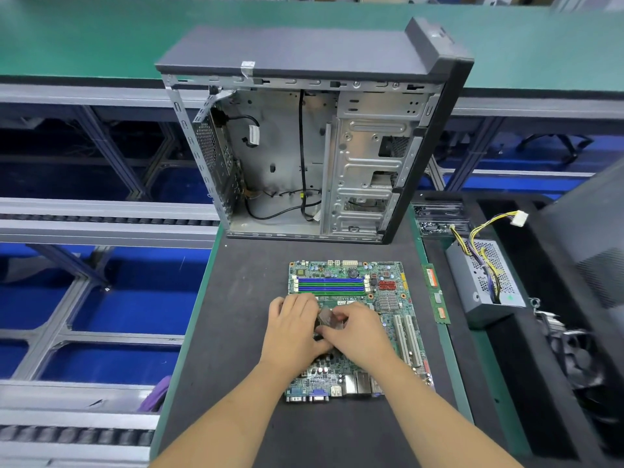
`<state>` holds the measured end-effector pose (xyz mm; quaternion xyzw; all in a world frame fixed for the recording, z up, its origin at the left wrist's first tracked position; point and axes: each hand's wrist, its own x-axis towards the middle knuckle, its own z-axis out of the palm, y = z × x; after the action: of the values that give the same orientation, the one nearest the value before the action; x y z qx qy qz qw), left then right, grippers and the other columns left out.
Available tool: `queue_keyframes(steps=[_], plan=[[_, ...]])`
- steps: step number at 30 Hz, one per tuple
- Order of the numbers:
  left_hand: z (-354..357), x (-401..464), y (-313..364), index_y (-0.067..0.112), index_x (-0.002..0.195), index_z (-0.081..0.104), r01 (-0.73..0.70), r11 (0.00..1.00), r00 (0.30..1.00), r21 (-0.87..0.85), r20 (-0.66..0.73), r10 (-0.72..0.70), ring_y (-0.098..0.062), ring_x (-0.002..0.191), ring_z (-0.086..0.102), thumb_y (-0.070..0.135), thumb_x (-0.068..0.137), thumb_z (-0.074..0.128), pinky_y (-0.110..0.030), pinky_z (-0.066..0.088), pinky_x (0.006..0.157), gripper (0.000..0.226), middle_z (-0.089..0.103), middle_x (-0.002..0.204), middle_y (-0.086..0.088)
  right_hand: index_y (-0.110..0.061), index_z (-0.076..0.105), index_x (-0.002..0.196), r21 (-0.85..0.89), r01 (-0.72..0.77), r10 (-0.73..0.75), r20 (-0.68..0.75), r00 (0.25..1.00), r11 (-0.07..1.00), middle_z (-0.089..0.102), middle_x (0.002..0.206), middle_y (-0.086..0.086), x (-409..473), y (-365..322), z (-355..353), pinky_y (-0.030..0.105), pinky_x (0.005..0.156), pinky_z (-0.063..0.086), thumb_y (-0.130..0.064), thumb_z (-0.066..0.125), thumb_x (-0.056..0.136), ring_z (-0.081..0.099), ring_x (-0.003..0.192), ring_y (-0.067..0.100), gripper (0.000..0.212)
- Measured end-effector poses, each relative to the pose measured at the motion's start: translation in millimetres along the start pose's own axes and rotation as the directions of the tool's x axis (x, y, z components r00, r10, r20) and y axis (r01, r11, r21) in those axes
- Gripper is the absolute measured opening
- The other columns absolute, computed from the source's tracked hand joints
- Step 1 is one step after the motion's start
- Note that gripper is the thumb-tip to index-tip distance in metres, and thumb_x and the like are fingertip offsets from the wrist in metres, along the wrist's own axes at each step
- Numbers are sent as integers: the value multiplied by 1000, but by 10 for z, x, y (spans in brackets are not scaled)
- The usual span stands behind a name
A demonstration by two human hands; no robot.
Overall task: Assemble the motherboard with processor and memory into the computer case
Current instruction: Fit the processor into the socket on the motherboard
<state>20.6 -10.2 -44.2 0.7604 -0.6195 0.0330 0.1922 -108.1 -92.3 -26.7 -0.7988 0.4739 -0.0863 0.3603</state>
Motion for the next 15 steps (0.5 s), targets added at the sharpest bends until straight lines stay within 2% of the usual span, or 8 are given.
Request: queue_keyframes(steps=[2, 7, 11, 13, 15], plan=[[-6, -4, -21, 16, 85, 59, 2, 1000, 1000, -3, 1, -2, -20, 94, 59, 46, 69, 53, -35, 33, 86, 34, 61, 98, 5, -30, 67, 75, 42, -9, 9, 5, 1000, 999, 60, 89, -10, -10, 8, -13, 19, 67, 40, -40, 80, 77, 55, 82, 3, 16], [-20, -28, -23, 16, 89, 62, 29, 997, 997, -65, 78, -24, -21, 104, 62, 43, 60, 75, -35, 31, 91, 41, 63, 111, 3, -23, 71, 79, 82, -16, 17, -6, 1000, 997, 60, 88, -6, -19, 20, -37, 20, 67, 41, -30, 80, 75, 56, 80, 8, 13], [-72, -73, -134, 20, 121, 61, 29, 995, 991, -98, 133, -16, -15, 118, 51, 68, 69, 62, -37, 30, 101, 71, 57, 125, 7, -23, 70, 100, -10, 14, -14, 20, 1000, 1000, 55, 100, -9, -1, 53, -82, 25, 79, 47, -28, 79, 79, 57, 89, 12, 23], [-95, -126, -215, 22, 131, 55, 54, 992, 988, -111, 148, -38, -14, 123, 47, 66, 78, 55, -38, 30, 105, 69, 53, 130, 9, -22, 67, 115, -89, 43, -39, 48, 998, 995, 52, 108, -9, -8, 81, -86, 29, 87, 49, -28, 77, 82, 56, 95, 12, 35], [-104, -172, -255, 24, 135, 50, 97, 986, 986, -137, 152, -75, -14, 127, 44, 55, 85, 45, -36, 26, 107, 58, 49, 134, 10, -22, 64, 124, -159, 76, -67, 66, 996, 984, 49, 112, -8, -19, 99, -81, 30, 89, 49, -27, 74, 84, 55, 99, 13, 41]])
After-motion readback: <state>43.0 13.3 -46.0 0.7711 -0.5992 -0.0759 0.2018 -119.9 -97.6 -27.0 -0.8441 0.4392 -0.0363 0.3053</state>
